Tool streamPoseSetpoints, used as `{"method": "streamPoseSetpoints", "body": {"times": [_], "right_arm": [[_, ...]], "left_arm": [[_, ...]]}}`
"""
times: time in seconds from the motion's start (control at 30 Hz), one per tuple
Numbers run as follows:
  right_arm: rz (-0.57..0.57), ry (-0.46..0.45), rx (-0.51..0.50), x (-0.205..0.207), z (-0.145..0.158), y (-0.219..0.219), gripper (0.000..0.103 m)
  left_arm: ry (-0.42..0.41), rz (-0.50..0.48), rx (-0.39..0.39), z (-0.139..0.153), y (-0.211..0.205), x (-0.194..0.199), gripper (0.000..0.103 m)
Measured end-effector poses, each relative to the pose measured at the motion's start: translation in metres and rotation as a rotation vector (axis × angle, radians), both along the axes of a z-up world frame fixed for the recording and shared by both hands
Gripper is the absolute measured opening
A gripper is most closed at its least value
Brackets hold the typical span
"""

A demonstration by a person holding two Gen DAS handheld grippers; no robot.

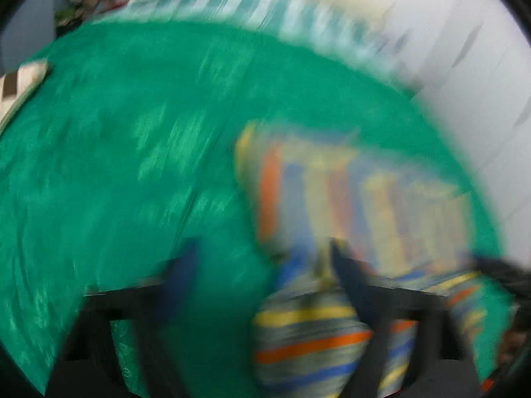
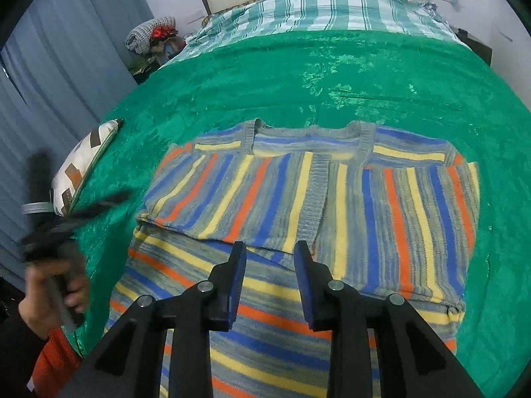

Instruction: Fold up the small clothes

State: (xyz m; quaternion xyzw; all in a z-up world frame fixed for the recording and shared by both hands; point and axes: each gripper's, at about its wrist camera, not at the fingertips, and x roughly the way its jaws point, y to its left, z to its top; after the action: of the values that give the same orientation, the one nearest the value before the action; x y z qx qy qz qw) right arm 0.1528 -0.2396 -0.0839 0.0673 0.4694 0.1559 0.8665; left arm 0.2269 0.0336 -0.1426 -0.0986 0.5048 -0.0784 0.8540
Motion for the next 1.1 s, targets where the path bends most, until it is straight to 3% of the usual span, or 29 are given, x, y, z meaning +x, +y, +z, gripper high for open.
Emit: {"method": "streamPoseSetpoints", "body": {"times": [0.03,0.07,0.2,0.27,0.33,0.43,0.5,0.57,0.63,0.67,0.73,0.8,0.87,0.93,1.1], "right_arm": [[-0.009,-0.005,0.000,-0.003,0.002,-0.004,0.030],[-0.015,-0.010,0.001,-0.007,0.004,-0.008,0.030],[-0.008,-0.022,-0.033,-0.012,0.000,-0.013,0.032],[0.003,-0.016,-0.057,-0.008,-0.006,-0.011,0.032],[-0.004,-0.025,-0.043,-0.003,-0.005,-0.009,0.032],[-0.012,-0.053,0.033,0.011,0.002,-0.001,0.032],[0.011,-0.030,0.118,0.026,-0.001,0.007,0.032],[0.032,0.074,0.191,0.044,-0.025,0.015,0.032],[0.027,0.204,0.139,0.053,-0.060,0.021,0.030],[0.019,0.227,0.096,0.050,-0.072,0.022,0.026],[0.012,0.181,0.097,0.036,-0.062,0.017,0.024],[0.003,0.125,0.079,0.010,-0.042,0.006,0.024],[0.007,0.042,0.031,-0.023,-0.023,-0.009,0.034],[-0.037,-0.042,-0.056,-0.063,-0.011,-0.032,0.057],[-0.283,-0.139,-0.193,-0.152,-0.015,-0.110,0.062]], "left_arm": [[0.017,0.013,-0.041,-0.009,0.006,-0.005,0.024],[-0.027,0.052,-0.111,-0.010,0.019,-0.018,0.023],[-0.052,0.097,-0.125,-0.002,0.039,-0.043,0.018],[-0.056,0.095,-0.138,0.003,0.044,-0.048,0.031],[-0.091,0.100,-0.153,0.011,0.046,-0.052,0.058],[-0.171,0.095,-0.155,0.027,0.043,-0.054,0.069],[-0.172,0.055,-0.117,0.029,0.029,-0.044,0.069],[-0.089,0.019,-0.024,0.014,0.015,-0.029,0.069],[-0.002,-0.037,0.061,-0.009,0.007,-0.024,0.070],[-0.032,-0.058,0.102,-0.004,0.006,-0.032,0.070],[-0.059,-0.068,0.151,0.008,0.011,-0.050,0.075],[-0.097,-0.076,0.131,0.020,0.027,-0.076,0.085],[-0.131,-0.047,0.134,0.027,0.047,-0.103,0.093],[-0.137,-0.011,0.138,0.025,0.059,-0.122,0.094],[-0.152,0.187,0.085,0.010,0.105,-0.147,0.094]]}}
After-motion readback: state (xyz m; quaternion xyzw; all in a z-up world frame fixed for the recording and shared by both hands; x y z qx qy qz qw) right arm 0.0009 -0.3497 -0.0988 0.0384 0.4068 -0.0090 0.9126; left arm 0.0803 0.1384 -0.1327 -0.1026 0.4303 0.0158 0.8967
